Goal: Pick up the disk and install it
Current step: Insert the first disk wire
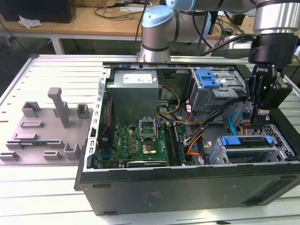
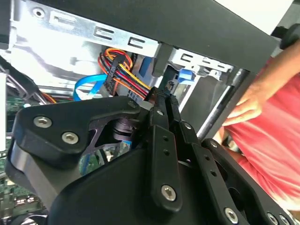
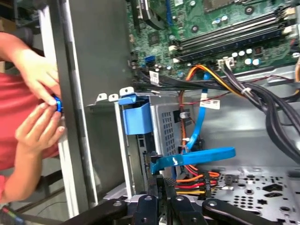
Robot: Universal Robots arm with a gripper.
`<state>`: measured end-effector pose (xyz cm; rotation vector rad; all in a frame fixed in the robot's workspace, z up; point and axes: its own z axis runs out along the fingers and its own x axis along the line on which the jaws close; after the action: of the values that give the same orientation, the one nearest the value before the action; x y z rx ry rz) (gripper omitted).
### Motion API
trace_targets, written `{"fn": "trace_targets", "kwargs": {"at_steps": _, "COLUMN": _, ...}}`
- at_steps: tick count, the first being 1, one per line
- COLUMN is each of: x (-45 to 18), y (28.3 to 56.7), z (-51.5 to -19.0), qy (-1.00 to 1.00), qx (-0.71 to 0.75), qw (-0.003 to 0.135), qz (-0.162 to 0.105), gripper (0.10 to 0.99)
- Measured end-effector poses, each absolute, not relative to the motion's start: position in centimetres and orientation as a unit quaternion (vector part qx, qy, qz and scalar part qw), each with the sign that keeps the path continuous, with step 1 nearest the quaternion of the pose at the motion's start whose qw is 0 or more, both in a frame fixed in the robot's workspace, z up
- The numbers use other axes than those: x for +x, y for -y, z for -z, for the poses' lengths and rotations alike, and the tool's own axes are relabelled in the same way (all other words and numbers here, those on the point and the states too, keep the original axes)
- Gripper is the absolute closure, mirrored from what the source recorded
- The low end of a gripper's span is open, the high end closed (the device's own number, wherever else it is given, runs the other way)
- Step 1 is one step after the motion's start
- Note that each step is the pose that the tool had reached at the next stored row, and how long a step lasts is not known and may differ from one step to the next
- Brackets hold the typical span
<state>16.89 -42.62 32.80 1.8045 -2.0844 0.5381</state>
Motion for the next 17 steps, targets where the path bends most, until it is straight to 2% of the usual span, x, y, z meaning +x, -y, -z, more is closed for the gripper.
{"fn": "trace_targets", "kwargs": {"at_steps": 6, "x": 16.7, "y": 43.6, "z": -34.1, "qy": 0.738, "qx": 0.639, "qw": 0.142, "qz": -0.162, "gripper": 0.922}}
{"fn": "trace_targets", "kwargs": {"at_steps": 13, "x": 16.3, "y": 44.6, "z": -35.7, "qy": 0.746, "qx": 0.647, "qw": 0.104, "qz": -0.118, "gripper": 0.922}}
{"fn": "trace_targets", "kwargs": {"at_steps": 17, "x": 16.3, "y": 45.0, "z": -36.1, "qy": 0.747, "qx": 0.650, "qw": 0.092, "qz": -0.105, "gripper": 0.922}}
